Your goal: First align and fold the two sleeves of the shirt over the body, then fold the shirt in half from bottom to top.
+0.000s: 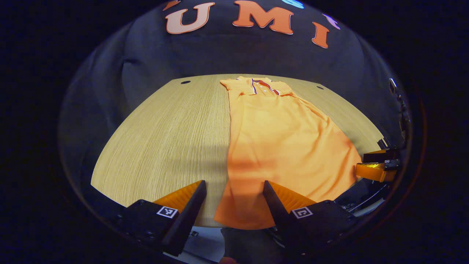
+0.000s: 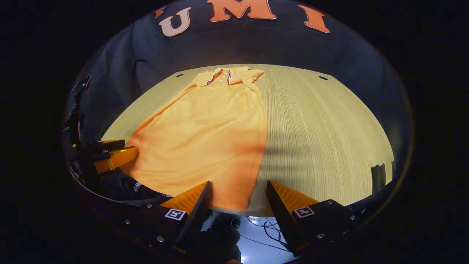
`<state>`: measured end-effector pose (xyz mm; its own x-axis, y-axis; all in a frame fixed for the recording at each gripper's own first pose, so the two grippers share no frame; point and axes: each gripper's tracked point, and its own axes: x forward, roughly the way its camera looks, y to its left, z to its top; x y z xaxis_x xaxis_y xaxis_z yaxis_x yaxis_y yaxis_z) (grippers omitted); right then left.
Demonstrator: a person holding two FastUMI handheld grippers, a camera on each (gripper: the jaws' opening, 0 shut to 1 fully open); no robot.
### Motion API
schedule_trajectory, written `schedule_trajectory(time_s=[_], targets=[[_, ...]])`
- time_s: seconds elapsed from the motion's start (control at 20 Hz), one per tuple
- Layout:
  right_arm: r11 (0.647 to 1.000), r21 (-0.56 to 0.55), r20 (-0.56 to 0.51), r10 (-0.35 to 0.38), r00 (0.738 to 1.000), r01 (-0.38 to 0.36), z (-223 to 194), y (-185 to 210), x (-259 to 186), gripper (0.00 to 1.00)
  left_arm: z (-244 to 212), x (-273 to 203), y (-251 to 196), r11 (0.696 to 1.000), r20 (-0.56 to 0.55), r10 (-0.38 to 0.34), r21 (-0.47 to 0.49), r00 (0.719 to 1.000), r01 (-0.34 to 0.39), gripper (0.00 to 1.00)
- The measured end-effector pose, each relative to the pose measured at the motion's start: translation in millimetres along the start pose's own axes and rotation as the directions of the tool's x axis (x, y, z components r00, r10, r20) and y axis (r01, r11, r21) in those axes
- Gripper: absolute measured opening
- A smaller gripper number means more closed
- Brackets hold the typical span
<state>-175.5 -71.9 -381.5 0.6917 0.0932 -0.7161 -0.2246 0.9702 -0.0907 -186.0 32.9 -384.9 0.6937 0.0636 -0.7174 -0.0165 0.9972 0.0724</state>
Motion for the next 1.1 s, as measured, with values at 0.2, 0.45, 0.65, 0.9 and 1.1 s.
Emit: schedule_trajectory(time_s=[0.2,0.45,0.65,0.9,1.1], targets=[[0.997,-0.075,0.041,-0.02,0.999,0.023,0,-2,5,0.91,7,7,-6,0.999,0.068,-0.031,0.04,0.997,0.028,0.98],[0.997,-0.07,0.04,-0.02,0.999,0.022,0,1,4,0.82,11,10,-19,0.997,0.094,-0.048,0.062,0.994,0.042,0.8],[0.999,-0.032,0.032,-0.043,0.999,0.044,3,-4,8,0.82,12,14,-22,0.998,0.07,-0.046,0.047,0.996,0.043,0.61],[0.998,-0.026,0.013,-0.048,0.999,0.049,2,3,9,0.25,16,17,-30,0.994,0.036,-0.035,0.105,0.999,0.031,0.09],[0.998,0.052,-0.041,0.033,0.999,-0.031,4,14,8,0.06,19,18,-44,0.995,-0.025,-0.089,0.037,0.996,0.09,0.03]])
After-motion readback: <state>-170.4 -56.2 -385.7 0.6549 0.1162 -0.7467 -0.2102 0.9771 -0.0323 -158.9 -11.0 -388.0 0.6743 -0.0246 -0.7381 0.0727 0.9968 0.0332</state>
